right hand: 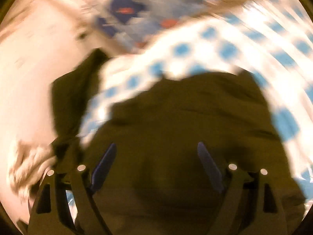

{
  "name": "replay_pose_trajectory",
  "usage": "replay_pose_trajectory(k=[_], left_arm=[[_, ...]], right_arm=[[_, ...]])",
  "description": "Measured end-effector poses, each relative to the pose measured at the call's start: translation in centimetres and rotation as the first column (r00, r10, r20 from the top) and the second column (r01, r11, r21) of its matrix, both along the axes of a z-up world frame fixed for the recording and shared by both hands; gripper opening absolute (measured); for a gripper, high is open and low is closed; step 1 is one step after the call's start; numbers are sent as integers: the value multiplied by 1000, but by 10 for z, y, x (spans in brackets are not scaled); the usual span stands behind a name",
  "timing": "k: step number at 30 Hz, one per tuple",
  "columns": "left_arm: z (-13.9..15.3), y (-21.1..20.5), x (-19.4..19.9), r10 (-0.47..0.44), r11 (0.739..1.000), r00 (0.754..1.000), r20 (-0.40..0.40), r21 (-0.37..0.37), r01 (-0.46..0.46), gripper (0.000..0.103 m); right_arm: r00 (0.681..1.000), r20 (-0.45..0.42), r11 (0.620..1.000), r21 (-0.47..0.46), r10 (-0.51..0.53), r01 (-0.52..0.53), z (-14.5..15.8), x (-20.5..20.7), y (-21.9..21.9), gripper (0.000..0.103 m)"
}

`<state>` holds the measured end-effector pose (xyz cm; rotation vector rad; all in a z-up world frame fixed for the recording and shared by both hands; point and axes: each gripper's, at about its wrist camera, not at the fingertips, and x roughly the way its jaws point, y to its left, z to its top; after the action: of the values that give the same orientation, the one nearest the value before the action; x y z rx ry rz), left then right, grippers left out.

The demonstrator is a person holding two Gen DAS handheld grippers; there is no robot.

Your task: Fold large clothes

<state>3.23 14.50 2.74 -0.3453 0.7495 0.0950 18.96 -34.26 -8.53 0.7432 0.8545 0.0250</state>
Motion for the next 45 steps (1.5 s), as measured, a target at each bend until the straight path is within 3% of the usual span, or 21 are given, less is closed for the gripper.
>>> replay_pose_trajectory(k=[2, 4, 7, 10, 12, 13, 15, 16, 18, 22, 25, 27, 28, 31, 33, 34, 38, 40, 44, 45], left_arm=[[9, -28, 7, -65, 993, 997, 32, 99, 61, 95], [16, -58, 25, -139, 975, 990, 32, 180, 131, 95], [29, -114, 71, -221, 916, 974, 48, 352, 191, 95], [21, -150, 117, -259, 885, 966, 11, 403, 232, 95], [-4, -171, 155, -242, 857, 968, -71, 453, 247, 95], [-29, -181, 177, -223, 825, 963, -154, 496, 270, 95], [-74, -190, 204, -226, 784, 911, -344, 491, 380, 95], [-89, -190, 210, -227, 777, 894, -387, 481, 406, 95], [-81, -184, 207, -247, 779, 901, -356, 481, 403, 95], [0, -158, 194, -317, 730, 936, -152, 591, 344, 95], [69, -118, 216, -323, 659, 943, -84, 695, 288, 95], [98, -89, 245, -318, 582, 933, -167, 742, 331, 95], [106, -72, 264, -302, 540, 918, -259, 747, 388, 95], [114, -34, 288, -226, 455, 905, -362, 782, 426, 95], [118, -24, 298, -218, 453, 890, -401, 766, 456, 95], [116, -25, 300, -214, 442, 885, -414, 766, 466, 95], [87, -21, 312, -154, 331, 851, -502, 785, 523, 95], [64, -24, 321, -96, 226, 859, -503, 829, 511, 95], [32, -19, 343, 12, 141, 874, -485, 867, 479, 95], [27, -16, 349, 36, 130, 880, -474, 875, 466, 95]], right_arm=[[996, -86, 999, 28, 38, -36, -28, 4, -10, 82], [998, -51, 998, 40, 48, -46, -27, -1, -16, 82], [993, 17, 991, 67, 119, -120, -8, -22, -5, 82], [974, 86, 973, 78, 210, -216, 8, -65, 20, 88], [964, 113, 962, 104, 242, -253, 9, -93, 26, 90], [959, 117, 955, 118, 258, -271, 8, -105, 34, 90], [957, 138, 950, 146, 256, -275, 0, -131, 34, 90], [956, 148, 948, 157, 254, -276, -6, -138, 33, 90], [956, 150, 944, 179, 252, -277, -17, -142, 31, 90], [959, 146, 927, 256, 243, -274, -26, -138, 22, 90], [959, 151, 924, 270, 238, -272, -28, -140, 21, 90], [959, 146, 925, 263, 243, -274, -29, -140, 22, 90], [958, 144, 926, 258, 246, -276, -29, -140, 23, 90], [957, 138, 928, 245, 254, -281, -32, -138, 24, 91], [957, 138, 929, 238, 257, -284, -33, -138, 25, 91], [956, 139, 929, 237, 258, -285, -33, -138, 25, 91], [955, 144, 927, 241, 259, -288, -35, -138, 24, 91], [955, 146, 927, 241, 259, -289, -36, -139, 25, 91], [954, 151, 926, 241, 259, -290, -37, -139, 26, 91], [954, 152, 926, 240, 260, -290, -38, -139, 26, 91]])
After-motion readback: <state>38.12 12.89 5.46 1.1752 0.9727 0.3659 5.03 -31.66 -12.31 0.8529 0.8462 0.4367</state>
